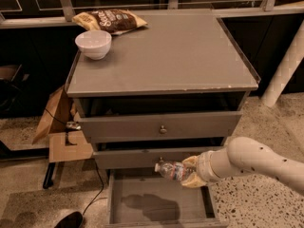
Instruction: Pick water bottle from bottom drawer and place on counter
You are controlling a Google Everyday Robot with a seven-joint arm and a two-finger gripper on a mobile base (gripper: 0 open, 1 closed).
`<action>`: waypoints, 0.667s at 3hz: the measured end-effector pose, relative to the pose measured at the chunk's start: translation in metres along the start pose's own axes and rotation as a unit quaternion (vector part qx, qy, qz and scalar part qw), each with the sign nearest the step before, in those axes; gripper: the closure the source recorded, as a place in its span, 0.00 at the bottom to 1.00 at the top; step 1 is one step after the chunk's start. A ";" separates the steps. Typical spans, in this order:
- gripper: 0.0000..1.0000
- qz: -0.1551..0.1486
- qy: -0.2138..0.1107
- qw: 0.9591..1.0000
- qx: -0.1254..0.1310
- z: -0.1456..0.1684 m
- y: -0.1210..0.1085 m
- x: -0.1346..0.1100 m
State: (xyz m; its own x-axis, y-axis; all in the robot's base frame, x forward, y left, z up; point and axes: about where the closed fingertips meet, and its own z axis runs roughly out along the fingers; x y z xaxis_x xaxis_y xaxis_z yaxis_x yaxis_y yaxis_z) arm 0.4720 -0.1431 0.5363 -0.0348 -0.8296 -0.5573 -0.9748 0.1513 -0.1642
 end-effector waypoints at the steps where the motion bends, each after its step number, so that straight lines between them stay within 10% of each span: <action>1: 1.00 -0.002 -0.001 1.000 -0.006 -0.017 -0.003 -0.017; 2: 1.00 0.008 -0.007 1.000 -0.004 -0.064 -0.013 -0.058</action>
Offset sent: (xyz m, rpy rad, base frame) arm 0.0020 0.0179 0.1803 0.0283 0.0149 -0.0241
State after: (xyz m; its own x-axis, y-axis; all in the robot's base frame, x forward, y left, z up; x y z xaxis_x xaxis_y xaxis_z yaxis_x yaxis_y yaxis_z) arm 0.4730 -0.1314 0.6230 -0.0466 -0.8193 -0.5715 -0.9759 0.1595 -0.1490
